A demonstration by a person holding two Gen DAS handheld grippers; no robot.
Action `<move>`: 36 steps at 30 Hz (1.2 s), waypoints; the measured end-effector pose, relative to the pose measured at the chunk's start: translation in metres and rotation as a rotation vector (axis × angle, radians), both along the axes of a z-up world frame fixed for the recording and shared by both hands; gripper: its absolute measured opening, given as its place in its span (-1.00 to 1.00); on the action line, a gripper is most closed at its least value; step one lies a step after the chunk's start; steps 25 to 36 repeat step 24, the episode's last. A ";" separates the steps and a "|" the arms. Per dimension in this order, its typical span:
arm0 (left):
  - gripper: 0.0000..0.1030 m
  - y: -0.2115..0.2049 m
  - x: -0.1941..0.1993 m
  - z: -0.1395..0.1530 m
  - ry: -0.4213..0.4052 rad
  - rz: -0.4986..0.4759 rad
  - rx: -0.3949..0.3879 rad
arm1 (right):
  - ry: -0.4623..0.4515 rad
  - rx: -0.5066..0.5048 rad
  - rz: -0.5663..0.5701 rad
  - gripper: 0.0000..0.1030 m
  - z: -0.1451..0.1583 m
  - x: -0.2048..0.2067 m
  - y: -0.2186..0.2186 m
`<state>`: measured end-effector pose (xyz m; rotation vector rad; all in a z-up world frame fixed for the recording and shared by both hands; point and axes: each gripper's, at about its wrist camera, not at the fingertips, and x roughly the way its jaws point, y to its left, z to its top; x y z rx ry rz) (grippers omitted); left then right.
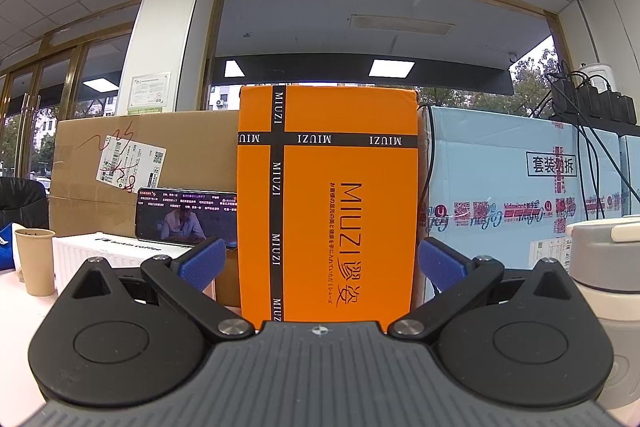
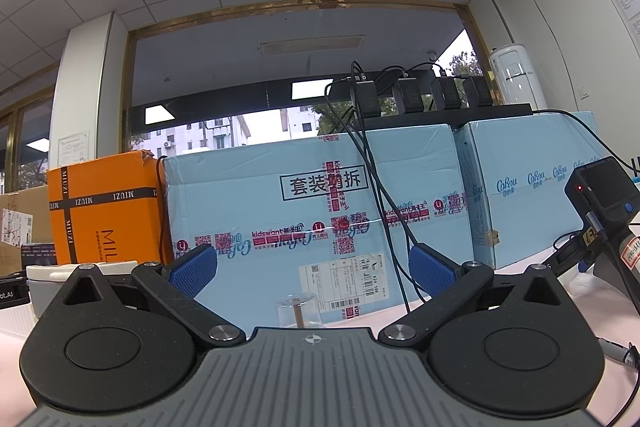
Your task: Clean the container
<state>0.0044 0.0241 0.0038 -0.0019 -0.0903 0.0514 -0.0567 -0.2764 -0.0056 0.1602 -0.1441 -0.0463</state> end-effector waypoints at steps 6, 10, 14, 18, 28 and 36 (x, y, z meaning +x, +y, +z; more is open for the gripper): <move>1.00 0.000 0.001 0.000 0.001 -0.002 0.000 | 0.000 0.000 0.000 1.00 0.000 0.001 -0.001; 1.00 -0.001 0.002 0.000 0.003 -0.008 0.000 | 0.000 0.001 -0.001 1.00 0.000 0.001 -0.001; 1.00 0.000 0.002 0.000 0.004 -0.010 -0.001 | 0.000 0.001 -0.001 1.00 0.000 0.001 -0.002; 1.00 0.000 0.002 0.000 0.009 -0.008 0.001 | 0.000 0.002 -0.002 1.00 0.000 0.001 -0.002; 1.00 0.001 0.003 0.001 0.009 -0.004 -0.004 | 0.000 0.002 -0.003 1.00 0.000 0.001 -0.002; 1.00 0.001 0.003 0.001 0.009 -0.004 -0.004 | 0.000 0.002 -0.003 1.00 0.000 0.001 -0.002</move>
